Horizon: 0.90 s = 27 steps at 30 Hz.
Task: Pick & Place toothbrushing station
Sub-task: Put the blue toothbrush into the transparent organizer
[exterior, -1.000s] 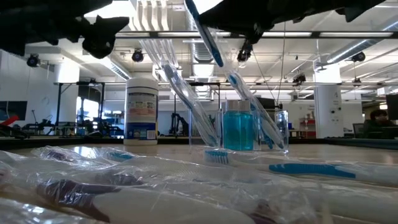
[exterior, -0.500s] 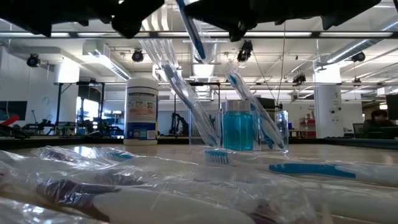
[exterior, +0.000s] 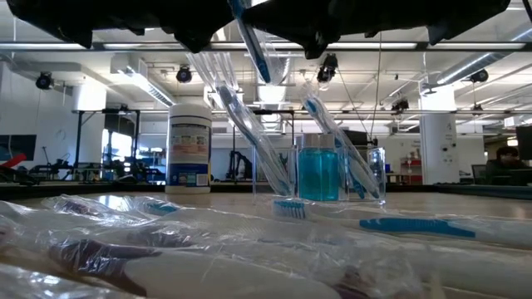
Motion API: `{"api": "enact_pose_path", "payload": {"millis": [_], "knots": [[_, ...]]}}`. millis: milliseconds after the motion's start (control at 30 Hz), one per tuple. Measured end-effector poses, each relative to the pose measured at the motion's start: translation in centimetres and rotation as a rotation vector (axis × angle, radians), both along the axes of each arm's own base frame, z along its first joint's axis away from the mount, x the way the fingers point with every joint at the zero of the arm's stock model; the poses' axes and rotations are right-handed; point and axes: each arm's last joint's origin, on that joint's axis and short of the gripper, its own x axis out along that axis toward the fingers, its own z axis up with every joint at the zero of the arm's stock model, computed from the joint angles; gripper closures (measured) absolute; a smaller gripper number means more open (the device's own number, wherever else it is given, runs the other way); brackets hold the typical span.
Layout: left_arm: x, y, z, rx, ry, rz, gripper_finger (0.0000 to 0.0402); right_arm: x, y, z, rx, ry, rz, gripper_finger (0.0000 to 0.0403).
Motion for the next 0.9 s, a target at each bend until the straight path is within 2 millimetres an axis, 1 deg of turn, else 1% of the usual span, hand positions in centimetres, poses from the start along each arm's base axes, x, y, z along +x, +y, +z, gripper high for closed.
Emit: {"api": "enact_pose_path", "payload": {"millis": [167, 433, 700, 800, 900], "knots": [[0.0, 0.0, -0.2, 0.001, 0.004, -0.001, 0.0261, -0.1, 0.2, 0.2, 0.006, -0.018, 0.007, 0.0381], [-0.1, 0.0, 0.0, 0.004, -0.011, -0.006, 0.0377, -0.1, 0.3, 0.1, 0.011, -0.015, 0.01, 0.0381], [-0.3, 0.0, 0.2, 0.019, -0.012, -0.009, 0.038, -0.2, 0.5, 0.0, 0.041, 0.004, 0.014, 0.0376], [-1.0, 0.1, 1.1, 0.017, -0.03, -0.015, 0.038, -0.3, 0.7, -0.2, 0.023, 0.018, 0.012, 0.0357], [-1.8, 0.1, 1.9, 0.03, -0.026, -0.019, 0.038, -0.5, 0.8, -0.4, 0.016, 0.026, -0.029, 0.033]]}}
